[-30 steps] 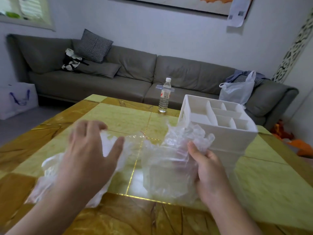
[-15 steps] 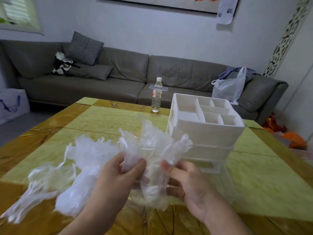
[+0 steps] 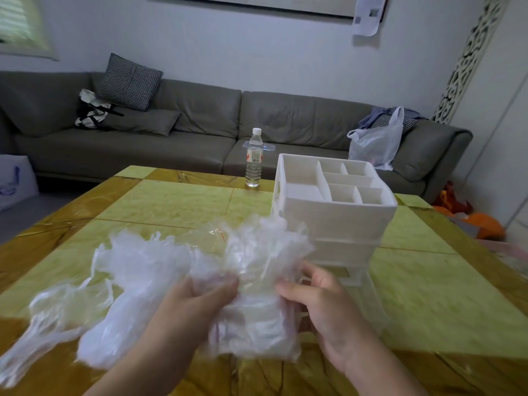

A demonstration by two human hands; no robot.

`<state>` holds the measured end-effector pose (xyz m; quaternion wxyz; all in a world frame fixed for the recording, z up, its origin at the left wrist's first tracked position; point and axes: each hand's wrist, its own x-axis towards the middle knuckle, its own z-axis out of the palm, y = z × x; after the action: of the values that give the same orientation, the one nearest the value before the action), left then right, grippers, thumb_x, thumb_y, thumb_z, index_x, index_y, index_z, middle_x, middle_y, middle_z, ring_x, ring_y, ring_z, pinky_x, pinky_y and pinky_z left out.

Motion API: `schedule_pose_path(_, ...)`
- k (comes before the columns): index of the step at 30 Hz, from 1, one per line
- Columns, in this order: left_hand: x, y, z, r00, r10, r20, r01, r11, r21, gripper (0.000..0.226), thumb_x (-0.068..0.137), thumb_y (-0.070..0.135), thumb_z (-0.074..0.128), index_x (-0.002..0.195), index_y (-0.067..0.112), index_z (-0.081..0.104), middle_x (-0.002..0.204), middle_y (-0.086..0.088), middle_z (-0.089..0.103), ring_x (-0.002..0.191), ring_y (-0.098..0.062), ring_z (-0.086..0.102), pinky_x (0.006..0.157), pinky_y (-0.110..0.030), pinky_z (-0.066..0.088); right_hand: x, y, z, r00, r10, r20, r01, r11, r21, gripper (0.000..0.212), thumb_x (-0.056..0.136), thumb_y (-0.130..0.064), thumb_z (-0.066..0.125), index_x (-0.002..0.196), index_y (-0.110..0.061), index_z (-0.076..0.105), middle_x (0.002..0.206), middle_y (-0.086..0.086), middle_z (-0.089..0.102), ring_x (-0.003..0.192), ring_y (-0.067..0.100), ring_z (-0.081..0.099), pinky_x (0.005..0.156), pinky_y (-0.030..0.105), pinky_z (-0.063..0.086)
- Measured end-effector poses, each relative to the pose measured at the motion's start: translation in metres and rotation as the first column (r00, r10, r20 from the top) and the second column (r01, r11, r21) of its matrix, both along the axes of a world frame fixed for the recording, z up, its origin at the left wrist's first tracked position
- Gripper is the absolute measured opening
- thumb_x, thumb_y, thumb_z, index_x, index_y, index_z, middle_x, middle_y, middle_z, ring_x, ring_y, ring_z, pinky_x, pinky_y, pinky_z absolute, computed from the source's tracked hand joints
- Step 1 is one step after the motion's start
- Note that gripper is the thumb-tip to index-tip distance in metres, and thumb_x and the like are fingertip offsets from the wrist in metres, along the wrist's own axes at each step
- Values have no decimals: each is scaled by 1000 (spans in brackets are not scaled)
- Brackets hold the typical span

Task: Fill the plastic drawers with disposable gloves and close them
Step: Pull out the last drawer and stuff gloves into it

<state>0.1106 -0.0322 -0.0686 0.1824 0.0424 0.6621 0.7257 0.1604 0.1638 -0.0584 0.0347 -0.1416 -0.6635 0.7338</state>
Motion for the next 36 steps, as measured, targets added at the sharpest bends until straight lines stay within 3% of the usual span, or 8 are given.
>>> schedule_pose_path(5, 0, 5, -8, 948, 96, -303, -152, 974, -170, 14, 90, 15, 79, 81, 4, 79, 68, -16, 75, 57, -29, 70, 49, -31, 54, -5, 10, 1, 986, -169, -9, 169, 985, -36, 10, 92, -22, 79, 90, -12, 80, 93, 12, 81, 75, 30, 76, 58, 35, 55)
schedule_pose_path(10, 0, 5, -5, 930, 143, -338, -200, 969, -143, 14, 88, 23, 80, 76, 17, 79, 68, -21, 73, 64, -45, 70, 56, -40, 54, -8, 30, 4, 906, -403, -128, 389, 914, -117, 22, 104, -14, 64, 84, -7, 68, 66, 9, 54, 52, 20, 52, 44, 32, 45)
schedule_pose_path(14, 3, 5, -1, 923, 175, -343, -226, 967, -115, 15, 89, 21, 79, 74, 20, 79, 70, -25, 72, 58, -36, 69, 59, -34, 50, -5, 30, 6, 951, -297, -86, 285, 949, -132, 34, 101, -38, 68, 93, -5, 72, 71, 12, 61, 57, 24, 61, 49, 37, 53)
schedule_pose_path(19, 4, 7, -1, 907, 199, -372, -254, 961, -105, 20, 90, 19, 78, 69, 20, 78, 61, -25, 69, 48, -28, 62, 49, -24, 46, 4, 17, 8, 995, 72, 68, -70, 997, -34, 61, 74, -55, 89, 114, -12, 75, 108, 18, 80, 97, 42, 77, 72, 50, 63)
schedule_pose_path(23, 8, 10, 1, 895, 175, -410, -247, 960, -131, 21, 89, 16, 79, 69, 10, 74, 52, -16, 67, 43, -19, 59, 44, -19, 44, 0, 9, -3, 993, -117, -10, 117, 987, 106, 15, 95, -23, 78, 94, -8, 79, 90, 16, 80, 77, 33, 78, 63, 45, 62)
schedule_pose_path(27, 8, 7, 4, 927, 174, -331, -203, 977, -56, 25, 90, 27, 76, 67, 15, 77, 62, -26, 69, 55, -35, 67, 62, -31, 53, -3, 12, -4, 972, -222, -75, 229, 969, 98, 33, 108, -16, 57, 82, -11, 78, 68, 9, 70, 59, 22, 66, 55, 36, 52)
schedule_pose_path(32, 6, 6, 7, 950, 143, -276, -143, 990, 21, 30, 90, 31, 75, 77, 4, 77, 73, -31, 70, 66, -41, 70, 72, -45, 52, -3, 11, -6, 984, -172, -42, 176, 977, 124, 35, 107, -18, 60, 76, -8, 75, 73, 17, 73, 63, 31, 70, 56, 41, 58)
schedule_pose_path(36, 15, 10, 16, 982, -43, -183, 47, 999, 13, 44, 93, 39, 66, 70, 3, 76, 66, -24, 69, 60, -35, 70, 56, -32, 54, -7, 9, -16, 979, -198, -53, 204, 926, 317, 28, 103, -35, 66, 90, -15, 78, 84, 7, 80, 84, 34, 77, 82, 60, 62)
